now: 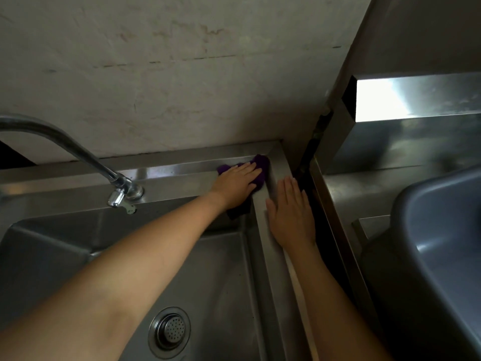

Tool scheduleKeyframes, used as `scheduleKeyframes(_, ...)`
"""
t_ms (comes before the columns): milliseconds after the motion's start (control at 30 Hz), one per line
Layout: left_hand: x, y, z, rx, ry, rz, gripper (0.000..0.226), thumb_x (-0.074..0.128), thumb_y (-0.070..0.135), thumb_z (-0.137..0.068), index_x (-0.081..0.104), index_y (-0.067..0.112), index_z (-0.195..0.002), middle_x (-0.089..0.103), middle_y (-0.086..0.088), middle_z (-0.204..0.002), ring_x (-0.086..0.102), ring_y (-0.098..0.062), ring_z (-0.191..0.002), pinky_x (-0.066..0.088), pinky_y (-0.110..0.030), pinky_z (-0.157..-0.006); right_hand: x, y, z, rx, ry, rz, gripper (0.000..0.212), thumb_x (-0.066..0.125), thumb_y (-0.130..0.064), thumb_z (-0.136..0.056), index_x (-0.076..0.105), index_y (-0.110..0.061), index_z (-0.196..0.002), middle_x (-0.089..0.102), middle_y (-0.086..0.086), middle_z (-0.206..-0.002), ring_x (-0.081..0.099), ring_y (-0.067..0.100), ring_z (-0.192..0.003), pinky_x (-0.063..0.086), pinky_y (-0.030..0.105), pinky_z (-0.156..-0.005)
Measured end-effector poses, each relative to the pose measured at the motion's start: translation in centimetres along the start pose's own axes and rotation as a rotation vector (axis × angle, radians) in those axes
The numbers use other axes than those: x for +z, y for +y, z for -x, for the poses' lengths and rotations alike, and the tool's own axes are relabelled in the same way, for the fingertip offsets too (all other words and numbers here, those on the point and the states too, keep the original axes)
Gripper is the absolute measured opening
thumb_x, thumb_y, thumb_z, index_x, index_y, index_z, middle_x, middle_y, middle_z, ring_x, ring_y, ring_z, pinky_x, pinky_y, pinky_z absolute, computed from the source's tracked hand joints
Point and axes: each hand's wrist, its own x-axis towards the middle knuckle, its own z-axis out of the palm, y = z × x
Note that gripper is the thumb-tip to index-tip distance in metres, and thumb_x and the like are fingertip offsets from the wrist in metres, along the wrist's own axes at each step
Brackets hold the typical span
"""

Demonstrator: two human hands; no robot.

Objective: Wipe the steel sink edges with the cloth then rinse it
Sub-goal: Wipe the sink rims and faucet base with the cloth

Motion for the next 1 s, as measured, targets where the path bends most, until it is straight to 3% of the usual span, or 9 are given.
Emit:
scheduleKeyframes(300,-0.1,-1.7,1.9,-0.017,0.083,-0.031,0.051,0.034,0.029,-0.101,0.019,0.02,-0.149,0.019,0.002,-0.158,0.017,-0.011,-0.145,0.01,-0.026,-0.117,-0.1,0.2,0.0,-0.009,0.002,0.019,0.056,0.015,-0.04,-0.099,0.007,-0.014,-0.148,0.007,0.006,-0.159,0.0,0.017,-0.146,0.006,0.039,-0.12)
scheduleKeyframes(567,0.1,-5.5,6.2,-0.174,0.09,0.053,0.05,0.038,0.03,-0.099,0.026,0.022,-0.147,0.023,0.003,-0.157,0.02,-0.011,-0.145,0.014,-0.029,-0.118,-0.2,0.3,0.1,-0.006,-0.012,0.027,0.058,0.016,-0.04,-0.098,0.008,-0.012,-0.148,0.007,0.008,-0.159,0.002,0.02,-0.146,0.008,0.04,-0.12)
scheduleKeyframes(667,0.3,-5.4,7.3,-0.255,0.112,0.073,0.053,0.042,0.03,-0.098,0.025,0.019,-0.148,0.024,0.0,-0.157,0.021,-0.014,-0.145,0.015,-0.03,-0.119,-0.1,0.3,0.0,-0.02,0.011,0.04,0.069,0.005,-0.045,-0.089,0.013,-0.007,-0.148,0.013,0.012,-0.158,0.007,0.022,-0.146,0.009,0.041,-0.12)
scheduleKeyframes(800,0.6,-4.4,8.3,-0.317,0.144,0.077,0.059,0.051,0.024,-0.094,0.027,0.018,-0.147,0.025,-0.002,-0.156,0.023,-0.016,-0.144,0.015,-0.028,-0.117,0.1,0.6,0.0,-0.034,0.035,0.047,0.072,0.008,-0.046,-0.087,0.015,-0.006,-0.147,0.016,0.013,-0.157,0.01,0.024,-0.146,0.009,0.041,-0.119)
scheduleKeyframes(900,0.1,-3.5,9.1,-0.316,0.164,0.042,0.054,0.052,0.02,-0.093,0.034,0.017,-0.144,0.033,-0.004,-0.153,0.033,-0.019,-0.14,0.026,-0.029,-0.112,0.3,1.0,-0.2,-0.032,0.02,0.068,0.063,0.023,-0.041,-0.096,0.013,-0.007,-0.148,0.013,0.013,-0.157,0.008,0.024,-0.146,0.007,0.043,-0.12)
scheduleKeyframes(1000,-1.0,-2.1,10.5,-0.347,0.167,0.032,0.045,0.05,0.023,-0.093,0.043,0.016,-0.136,0.053,-0.007,-0.137,0.054,-0.027,-0.12,0.043,-0.035,-0.091,0.3,0.4,0.1,-0.04,0.038,0.081,0.067,0.024,-0.045,-0.094,0.018,-0.005,-0.146,0.017,0.015,-0.156,0.01,0.025,-0.146,0.005,0.045,-0.119)
